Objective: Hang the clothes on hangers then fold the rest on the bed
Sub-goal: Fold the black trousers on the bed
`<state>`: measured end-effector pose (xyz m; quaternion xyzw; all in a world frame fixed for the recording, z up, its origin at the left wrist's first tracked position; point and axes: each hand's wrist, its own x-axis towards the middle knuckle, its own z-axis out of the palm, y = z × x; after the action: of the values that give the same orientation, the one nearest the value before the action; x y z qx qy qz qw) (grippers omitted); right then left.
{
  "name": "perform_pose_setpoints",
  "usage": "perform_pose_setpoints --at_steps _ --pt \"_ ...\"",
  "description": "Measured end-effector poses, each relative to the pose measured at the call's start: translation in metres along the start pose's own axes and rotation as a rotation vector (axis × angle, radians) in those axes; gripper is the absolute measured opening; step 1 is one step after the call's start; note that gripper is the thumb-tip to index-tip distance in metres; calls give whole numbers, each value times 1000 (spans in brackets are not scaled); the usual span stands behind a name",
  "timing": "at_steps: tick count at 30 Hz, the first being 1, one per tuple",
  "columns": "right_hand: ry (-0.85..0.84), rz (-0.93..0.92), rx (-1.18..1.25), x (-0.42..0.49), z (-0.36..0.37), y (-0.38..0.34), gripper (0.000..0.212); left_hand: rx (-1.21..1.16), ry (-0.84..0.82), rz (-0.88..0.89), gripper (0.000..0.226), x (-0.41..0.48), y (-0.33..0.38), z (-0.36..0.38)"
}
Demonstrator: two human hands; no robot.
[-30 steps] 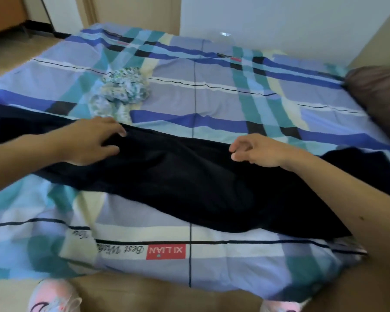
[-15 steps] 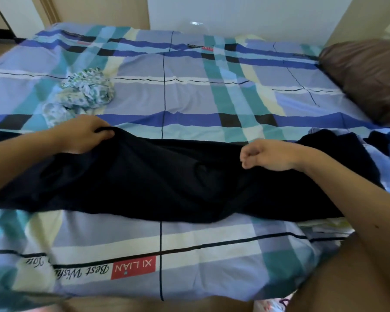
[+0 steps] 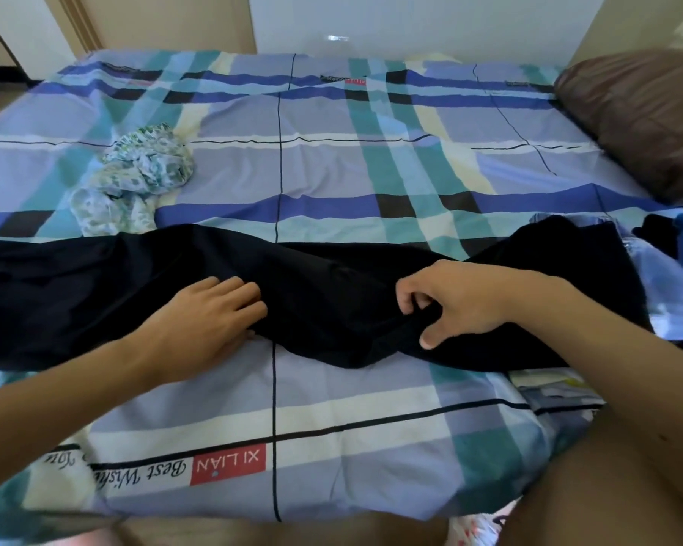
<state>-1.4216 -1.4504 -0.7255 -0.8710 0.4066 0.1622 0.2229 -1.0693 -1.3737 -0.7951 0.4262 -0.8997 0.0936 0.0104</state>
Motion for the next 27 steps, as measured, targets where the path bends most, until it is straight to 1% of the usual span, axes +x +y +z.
perform_pose_setpoints --at_steps 1,2,4,6,8,10,11,13,15,18,20,22,23,24,25,27 --pt "23 -29 -5 0 1 1 23 7 28 -17 22 1 0 -3" --pt "47 -59 13 -2 -1 2 17 -22 56 -57 22 0 0 -6" --pt "88 -111 118 -10 -8 3 18 -183 119 -169 28 -5 2 -15" --pt "115 -131 274 -21 -16 3 21 -419 143 -241 33 -9 6 -27" --pt "86 -126 469 -33 -23 5 24 -629 124 -281 41 -10 8 -41" --pt "43 -109 698 -46 -26 9 14 -771 117 -330 50 -13 7 -54" --pt "31 -95 805 -51 -26 11 16 -831 108 -357 54 -15 4 -61" --pt "80 -45 944 -53 -24 15 24 -926 79 -402 62 -17 -1 -73" --pt "164 -8 932 -51 -24 13 25 -929 110 -436 70 -14 -2 -84" --pt "286 56 873 -43 -21 11 20 -878 162 -461 63 -7 -4 -90" --pt "383 135 951 -42 -21 8 15 -848 201 -452 62 -4 -6 -95" --pt "452 190 1069 -40 -20 10 20 -870 220 -427 57 0 -10 -99" --pt "460 190 1120 -40 -20 10 22 -865 199 -408 50 0 -12 -99" --pt "464 189 1162 -41 -20 10 23 -806 159 -375 37 -2 -16 -99" --pt "463 200 1181 -42 -20 11 24 -695 106 -330 25 -6 -22 -94" --pt "449 215 1166 -46 -21 11 24 -449 -37 -286 28 -22 -44 -78"
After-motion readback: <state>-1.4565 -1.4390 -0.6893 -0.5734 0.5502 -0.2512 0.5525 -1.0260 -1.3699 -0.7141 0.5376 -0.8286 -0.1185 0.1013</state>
